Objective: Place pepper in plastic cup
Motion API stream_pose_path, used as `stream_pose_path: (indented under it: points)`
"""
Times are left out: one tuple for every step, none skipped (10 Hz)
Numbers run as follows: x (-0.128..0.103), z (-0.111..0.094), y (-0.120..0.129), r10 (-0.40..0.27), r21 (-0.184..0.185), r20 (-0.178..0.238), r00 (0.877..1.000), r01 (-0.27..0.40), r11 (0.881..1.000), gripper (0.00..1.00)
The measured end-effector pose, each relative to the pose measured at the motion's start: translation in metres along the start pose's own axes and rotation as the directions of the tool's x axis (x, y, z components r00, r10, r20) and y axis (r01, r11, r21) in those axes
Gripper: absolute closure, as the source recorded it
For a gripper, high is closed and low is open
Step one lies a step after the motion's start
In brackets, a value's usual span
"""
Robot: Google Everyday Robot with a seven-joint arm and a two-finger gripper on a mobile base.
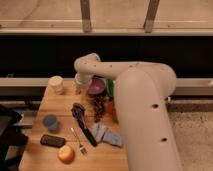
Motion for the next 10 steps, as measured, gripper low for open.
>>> stream_pose_path:
  points:
    - [0.006, -0.019, -0.005, 0.001, -0.009, 0.024, 1.000, 0.000, 1.000, 1.00]
    - [0.012, -0.040, -0.006, -0.001, -0.025, 0.066, 0.998, 0.003, 1.000, 1.00]
    - [0.017, -0.051, -0.004, -0.004, -0.037, 0.097, 0.995, 0.007, 0.999, 1.00]
    - [0.019, -0.059, -0.002, -0.012, -0.046, 0.129, 0.992, 0.018, 0.999, 1.00]
    - [0.018, -0.063, 0.005, -0.021, -0.058, 0.152, 0.988, 0.030, 0.998, 1.00]
    - [0.015, -0.063, 0.015, -0.037, -0.063, 0.166, 0.986, 0.048, 0.997, 1.00]
    - [0.010, -0.061, 0.026, -0.048, -0.073, 0.173, 0.984, 0.061, 0.995, 1.00]
    - [0.007, -0.057, 0.038, -0.064, -0.085, 0.177, 0.982, 0.080, 0.993, 1.00]
    - [0.006, -0.056, 0.044, -0.078, -0.096, 0.181, 0.980, 0.097, 0.991, 1.00]
    - [0.005, -0.056, 0.049, -0.093, -0.106, 0.185, 0.978, 0.114, 0.988, 1.00]
